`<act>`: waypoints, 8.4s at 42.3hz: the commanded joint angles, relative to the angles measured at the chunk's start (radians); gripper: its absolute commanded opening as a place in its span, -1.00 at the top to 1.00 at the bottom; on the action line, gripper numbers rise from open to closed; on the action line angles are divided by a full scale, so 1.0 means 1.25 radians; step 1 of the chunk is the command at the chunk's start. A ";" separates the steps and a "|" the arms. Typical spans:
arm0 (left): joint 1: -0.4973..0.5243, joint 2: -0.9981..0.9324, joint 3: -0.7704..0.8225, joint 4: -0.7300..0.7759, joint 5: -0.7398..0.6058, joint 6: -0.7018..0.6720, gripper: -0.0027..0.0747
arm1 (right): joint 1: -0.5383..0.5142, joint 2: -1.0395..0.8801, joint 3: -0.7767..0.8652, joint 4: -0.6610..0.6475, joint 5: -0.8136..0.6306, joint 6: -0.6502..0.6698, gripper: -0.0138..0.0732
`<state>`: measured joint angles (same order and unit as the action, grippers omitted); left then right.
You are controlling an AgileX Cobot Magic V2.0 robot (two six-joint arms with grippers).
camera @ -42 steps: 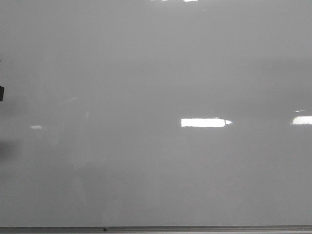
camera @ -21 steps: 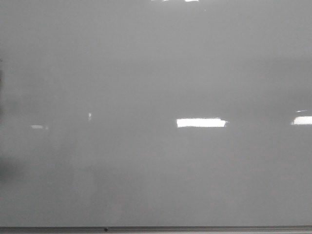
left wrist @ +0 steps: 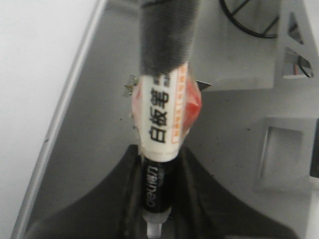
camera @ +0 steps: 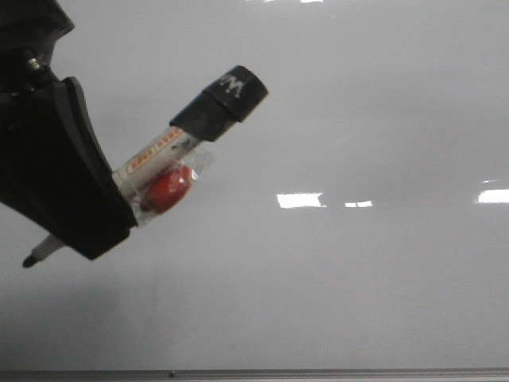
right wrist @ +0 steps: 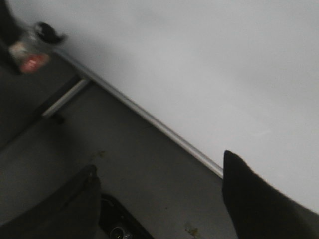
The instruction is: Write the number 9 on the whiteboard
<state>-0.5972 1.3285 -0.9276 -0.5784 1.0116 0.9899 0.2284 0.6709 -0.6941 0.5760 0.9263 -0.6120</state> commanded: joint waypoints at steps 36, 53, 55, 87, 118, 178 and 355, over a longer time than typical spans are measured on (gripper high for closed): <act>-0.063 -0.025 -0.026 -0.045 0.024 0.044 0.94 | 0.326 0.504 -0.256 0.248 0.012 -0.283 -0.56; -0.063 -0.026 -0.026 -0.070 0.025 0.065 0.94 | 0.329 0.542 -0.256 0.264 -0.014 -0.283 -0.55; -0.063 -0.026 -0.026 -0.081 0.025 0.076 0.94 | 0.329 0.550 -0.256 0.272 -0.014 -0.283 -0.54; -0.063 -0.026 -0.026 -0.081 -0.007 0.055 0.23 | 0.329 0.561 -0.256 0.287 0.037 -0.296 0.84; 0.304 -0.446 0.196 -0.080 -0.181 -0.104 0.98 | 0.045 0.404 -0.174 0.303 -0.121 -0.298 0.84; 0.467 -0.735 0.313 -0.101 -0.260 -0.128 0.98 | 0.033 0.683 -0.370 0.361 -0.363 -0.298 0.82; 0.443 0.094 0.197 -0.024 -0.897 -0.337 0.96 | -0.002 -0.337 0.282 0.090 -0.421 -0.064 0.85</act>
<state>-0.0080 1.4438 -0.6498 -0.6075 0.0085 0.5733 0.2321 0.2439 -0.3155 0.6649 0.4610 -0.6924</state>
